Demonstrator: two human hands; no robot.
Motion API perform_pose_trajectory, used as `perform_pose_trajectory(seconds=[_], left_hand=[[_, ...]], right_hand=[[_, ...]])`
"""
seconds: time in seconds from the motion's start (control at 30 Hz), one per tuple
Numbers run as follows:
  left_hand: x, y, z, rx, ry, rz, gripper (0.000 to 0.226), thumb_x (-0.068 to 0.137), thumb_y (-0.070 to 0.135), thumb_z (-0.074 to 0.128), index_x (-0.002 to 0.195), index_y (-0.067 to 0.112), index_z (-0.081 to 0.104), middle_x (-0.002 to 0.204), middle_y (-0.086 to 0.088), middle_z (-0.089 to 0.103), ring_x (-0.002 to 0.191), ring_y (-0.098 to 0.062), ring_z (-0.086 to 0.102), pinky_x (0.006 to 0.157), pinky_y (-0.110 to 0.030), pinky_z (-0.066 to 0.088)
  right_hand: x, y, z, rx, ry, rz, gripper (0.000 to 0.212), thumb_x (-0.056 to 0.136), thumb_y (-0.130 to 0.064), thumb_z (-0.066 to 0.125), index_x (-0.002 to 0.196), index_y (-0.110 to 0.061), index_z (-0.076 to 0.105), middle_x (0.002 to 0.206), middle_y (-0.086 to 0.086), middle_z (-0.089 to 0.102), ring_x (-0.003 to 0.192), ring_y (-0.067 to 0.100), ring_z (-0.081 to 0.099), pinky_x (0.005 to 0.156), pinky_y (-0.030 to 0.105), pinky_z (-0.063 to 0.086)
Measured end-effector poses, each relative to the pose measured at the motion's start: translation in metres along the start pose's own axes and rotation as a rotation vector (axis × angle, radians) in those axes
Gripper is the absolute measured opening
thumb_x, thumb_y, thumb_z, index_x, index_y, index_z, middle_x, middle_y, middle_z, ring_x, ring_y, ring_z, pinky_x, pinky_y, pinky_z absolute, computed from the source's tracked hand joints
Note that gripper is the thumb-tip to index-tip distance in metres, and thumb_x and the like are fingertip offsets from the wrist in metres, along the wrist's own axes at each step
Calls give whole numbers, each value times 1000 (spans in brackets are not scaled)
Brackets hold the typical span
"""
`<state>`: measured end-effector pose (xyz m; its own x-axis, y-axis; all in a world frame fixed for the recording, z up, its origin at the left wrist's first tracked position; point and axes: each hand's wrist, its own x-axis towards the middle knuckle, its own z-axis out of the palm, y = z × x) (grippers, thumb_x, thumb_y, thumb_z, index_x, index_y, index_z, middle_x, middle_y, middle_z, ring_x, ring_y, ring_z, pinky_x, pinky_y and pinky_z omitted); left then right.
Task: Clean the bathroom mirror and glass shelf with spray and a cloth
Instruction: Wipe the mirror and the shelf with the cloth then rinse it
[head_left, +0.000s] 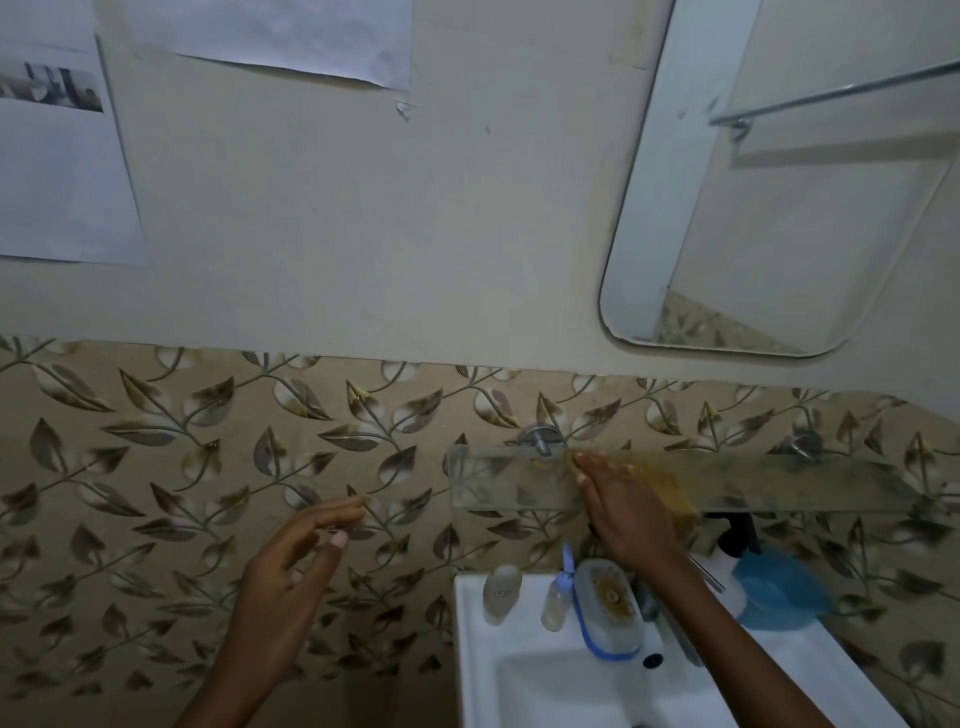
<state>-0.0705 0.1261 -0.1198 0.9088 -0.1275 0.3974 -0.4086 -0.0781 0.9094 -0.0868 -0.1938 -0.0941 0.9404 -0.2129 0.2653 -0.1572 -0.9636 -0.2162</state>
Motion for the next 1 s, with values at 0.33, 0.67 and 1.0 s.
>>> perform_pose_trajectory(seconds=[0.33, 0.67, 1.0], left_hand=[[-8, 3, 8, -1, -27, 25, 24, 89, 15, 59, 89, 37, 69, 111, 20, 66, 109, 3, 55, 90, -27, 41], [-13, 12, 4, -54, -5, -3, 40, 89, 4, 52, 79, 39, 70, 109, 22, 66, 107, 6, 55, 88, -24, 41], [-13, 2, 1, -61, 9, -35, 32, 89, 5, 52, 87, 31, 70, 111, 18, 66, 108, 3, 56, 90, -24, 45]], right_hand=[[29, -20, 2, 92, -59, 79, 43, 101, -25, 27, 140, -11, 38, 150, 9, 37, 140, 22, 31, 114, 36, 22], [26, -95, 19, 76, -41, -8, 42, 101, -22, 27, 139, -9, 38, 147, 11, 39, 138, 25, 31, 113, 36, 23], [7, -117, 23, 94, -148, -361, 43, 101, -26, 29, 143, -15, 33, 153, 3, 31, 144, 16, 21, 116, 30, 11]])
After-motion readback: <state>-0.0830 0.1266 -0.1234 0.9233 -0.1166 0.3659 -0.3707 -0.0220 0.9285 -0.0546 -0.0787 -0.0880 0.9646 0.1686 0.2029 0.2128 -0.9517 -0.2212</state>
